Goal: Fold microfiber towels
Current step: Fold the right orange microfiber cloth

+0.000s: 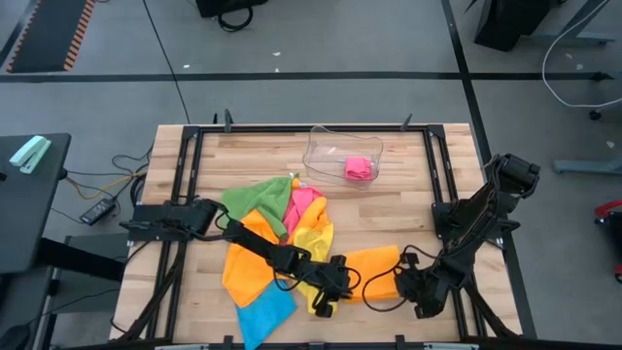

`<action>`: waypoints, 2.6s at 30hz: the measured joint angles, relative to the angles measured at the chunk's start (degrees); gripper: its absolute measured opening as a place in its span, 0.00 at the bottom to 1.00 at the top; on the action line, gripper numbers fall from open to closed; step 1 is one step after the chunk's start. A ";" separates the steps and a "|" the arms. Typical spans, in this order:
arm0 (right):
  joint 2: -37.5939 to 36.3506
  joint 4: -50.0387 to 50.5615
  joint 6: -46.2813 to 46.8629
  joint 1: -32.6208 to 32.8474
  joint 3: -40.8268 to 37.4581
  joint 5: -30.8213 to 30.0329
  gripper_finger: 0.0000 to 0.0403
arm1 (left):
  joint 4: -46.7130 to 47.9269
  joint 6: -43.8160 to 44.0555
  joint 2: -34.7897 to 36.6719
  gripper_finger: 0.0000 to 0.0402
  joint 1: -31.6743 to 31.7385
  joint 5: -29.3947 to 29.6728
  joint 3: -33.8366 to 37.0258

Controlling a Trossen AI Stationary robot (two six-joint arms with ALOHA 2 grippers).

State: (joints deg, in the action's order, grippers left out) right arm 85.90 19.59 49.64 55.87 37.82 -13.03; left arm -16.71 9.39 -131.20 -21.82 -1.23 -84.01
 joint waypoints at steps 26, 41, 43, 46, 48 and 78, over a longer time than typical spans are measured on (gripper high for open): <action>-10.32 -7.64 -2.91 -1.76 -5.57 -21.70 0.38 | 2.47 2.12 0.02 0.42 1.95 8.24 0.00; 0.71 -38.12 -15.32 -8.41 -13.07 -23.08 0.76 | 6.41 1.93 0.02 0.47 1.99 8.26 -0.02; 3.21 -38.83 -15.53 -8.85 -13.01 -23.99 0.81 | 7.09 2.08 0.02 0.47 1.73 8.29 -0.11; 7.03 -38.79 -12.59 -8.91 -13.18 -24.64 0.86 | 7.19 2.73 0.02 0.47 1.73 8.37 -0.11; 8.95 -38.63 -11.47 -8.57 -13.16 -24.00 0.88 | 7.26 2.92 0.02 0.48 1.73 8.35 -0.11; 2.45 -19.48 2.07 -0.71 -14.16 -21.26 0.88 | 7.52 3.48 0.04 0.51 1.73 7.54 -0.11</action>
State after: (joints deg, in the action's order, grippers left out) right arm 88.35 0.12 51.70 55.16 23.66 -34.29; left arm -9.19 12.86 -131.15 -20.10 6.31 -84.12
